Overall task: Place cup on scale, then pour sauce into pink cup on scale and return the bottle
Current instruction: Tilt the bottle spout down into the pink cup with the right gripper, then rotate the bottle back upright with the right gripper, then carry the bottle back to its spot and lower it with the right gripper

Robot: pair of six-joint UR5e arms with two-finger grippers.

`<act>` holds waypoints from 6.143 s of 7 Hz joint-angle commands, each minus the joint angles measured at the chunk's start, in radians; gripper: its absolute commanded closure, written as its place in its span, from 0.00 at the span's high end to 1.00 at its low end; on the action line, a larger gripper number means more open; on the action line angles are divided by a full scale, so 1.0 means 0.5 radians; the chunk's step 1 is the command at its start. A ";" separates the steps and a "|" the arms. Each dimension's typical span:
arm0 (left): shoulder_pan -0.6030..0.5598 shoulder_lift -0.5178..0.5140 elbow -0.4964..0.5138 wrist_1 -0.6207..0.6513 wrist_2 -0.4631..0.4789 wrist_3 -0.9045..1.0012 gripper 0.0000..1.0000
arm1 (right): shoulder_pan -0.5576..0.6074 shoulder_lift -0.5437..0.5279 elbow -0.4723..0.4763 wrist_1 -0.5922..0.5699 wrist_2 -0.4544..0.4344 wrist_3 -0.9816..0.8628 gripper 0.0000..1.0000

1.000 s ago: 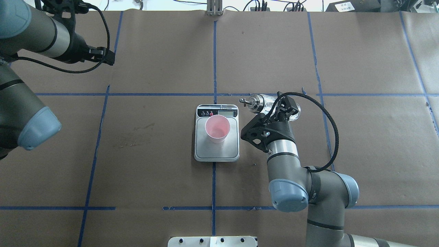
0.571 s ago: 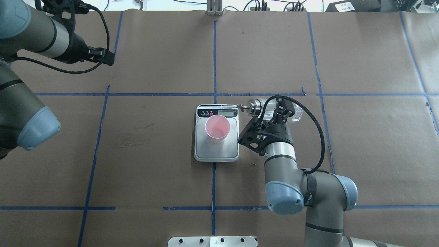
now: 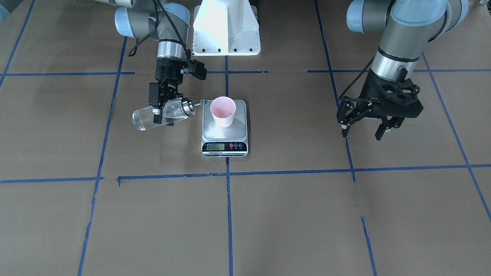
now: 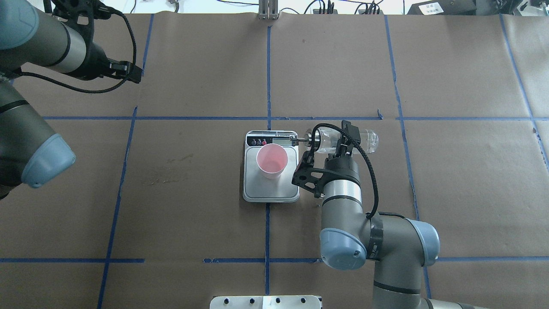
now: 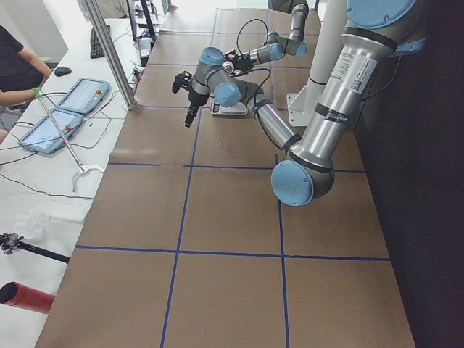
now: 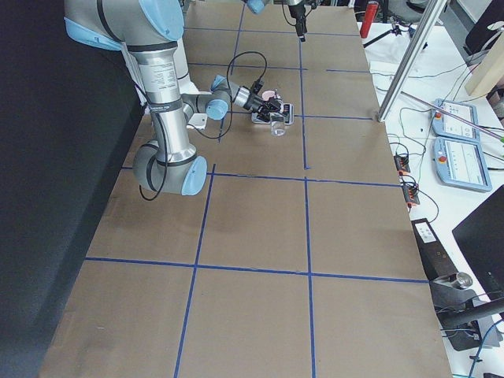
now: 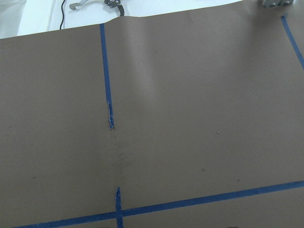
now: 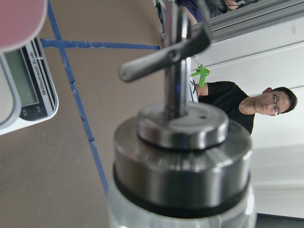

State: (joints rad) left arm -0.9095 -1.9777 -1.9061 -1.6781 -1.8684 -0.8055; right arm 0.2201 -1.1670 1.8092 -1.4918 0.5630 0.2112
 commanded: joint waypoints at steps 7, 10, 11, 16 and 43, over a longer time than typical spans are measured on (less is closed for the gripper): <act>0.000 -0.002 0.011 0.003 0.003 0.000 0.87 | -0.017 0.076 0.020 -0.238 -0.251 -0.686 0.00; 0.003 -0.002 0.011 0.003 0.003 -0.003 0.88 | -0.011 0.073 0.103 -0.247 -0.267 -0.857 0.00; 0.000 -0.002 0.011 0.003 0.003 -0.003 0.88 | -0.011 0.061 0.106 -0.247 -0.270 -0.858 0.00; 0.000 -0.002 -0.001 0.003 -0.006 -0.006 0.88 | -0.032 0.006 0.121 -0.238 -0.267 -0.314 0.00; 0.000 -0.008 -0.041 0.006 -0.061 -0.036 0.92 | -0.050 -0.863 -0.228 1.447 -0.196 2.587 0.00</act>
State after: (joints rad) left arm -0.9096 -1.9821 -1.9266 -1.6755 -1.8991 -0.8237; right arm 0.2050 -1.5987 1.6945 -0.7620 0.4648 1.5076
